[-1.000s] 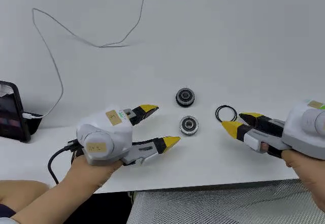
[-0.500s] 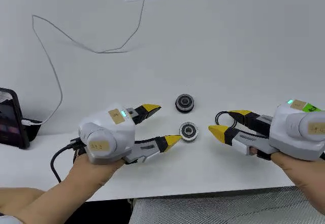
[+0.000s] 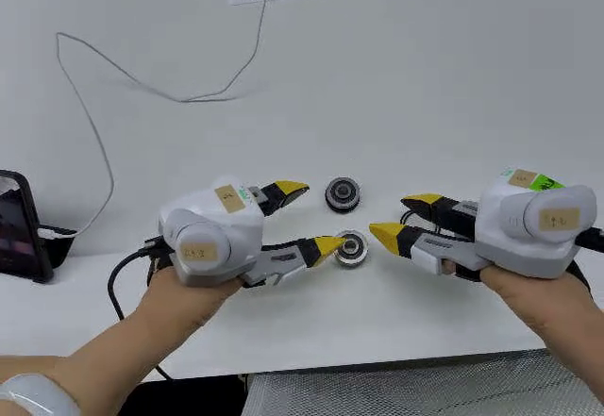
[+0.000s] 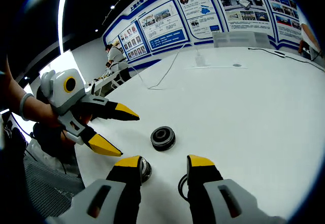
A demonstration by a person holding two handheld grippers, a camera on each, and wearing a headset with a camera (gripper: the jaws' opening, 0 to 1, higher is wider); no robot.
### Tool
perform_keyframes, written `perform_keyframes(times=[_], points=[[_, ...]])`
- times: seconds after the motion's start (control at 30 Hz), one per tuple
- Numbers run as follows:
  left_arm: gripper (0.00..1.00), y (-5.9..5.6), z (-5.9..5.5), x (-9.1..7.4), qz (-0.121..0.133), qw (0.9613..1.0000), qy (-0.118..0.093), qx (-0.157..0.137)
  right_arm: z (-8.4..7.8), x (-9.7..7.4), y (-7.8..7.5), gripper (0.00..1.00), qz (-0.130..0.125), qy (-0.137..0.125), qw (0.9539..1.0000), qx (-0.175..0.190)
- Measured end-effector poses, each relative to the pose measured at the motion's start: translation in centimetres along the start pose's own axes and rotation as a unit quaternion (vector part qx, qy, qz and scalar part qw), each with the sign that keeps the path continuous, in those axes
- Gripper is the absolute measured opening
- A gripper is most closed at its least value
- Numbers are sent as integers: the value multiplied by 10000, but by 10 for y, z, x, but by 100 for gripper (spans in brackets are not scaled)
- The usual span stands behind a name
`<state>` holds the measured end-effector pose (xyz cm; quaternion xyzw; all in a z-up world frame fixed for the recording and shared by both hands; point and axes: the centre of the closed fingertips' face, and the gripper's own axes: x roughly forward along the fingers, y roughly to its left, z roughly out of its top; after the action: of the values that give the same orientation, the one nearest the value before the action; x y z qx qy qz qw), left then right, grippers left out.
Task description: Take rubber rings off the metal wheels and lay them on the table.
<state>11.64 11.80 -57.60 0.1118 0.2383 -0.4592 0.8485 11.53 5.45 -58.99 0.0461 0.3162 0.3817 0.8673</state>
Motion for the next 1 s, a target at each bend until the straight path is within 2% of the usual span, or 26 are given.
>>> perform_keyframes(times=[0.23, 0.53, 0.7, 1.0], points=[[44, 2, 1, 6, -37, 10000, 46, 48, 0, 7, 2, 32, 81, 53, 9999, -41], [39, 9, 5, 17, -29, 9998, 147, 141, 2, 11, -1, 31, 101, 97, 9999, -88], [35, 12, 6, 23, -39, 9994, 218, 268, 6, 14, 1, 30, 119, 54, 9999, -72], [28, 14, 4, 31, -63, 9990, 310, 309, 9, 18, 2, 27, 127, 15, 9999, 24]])
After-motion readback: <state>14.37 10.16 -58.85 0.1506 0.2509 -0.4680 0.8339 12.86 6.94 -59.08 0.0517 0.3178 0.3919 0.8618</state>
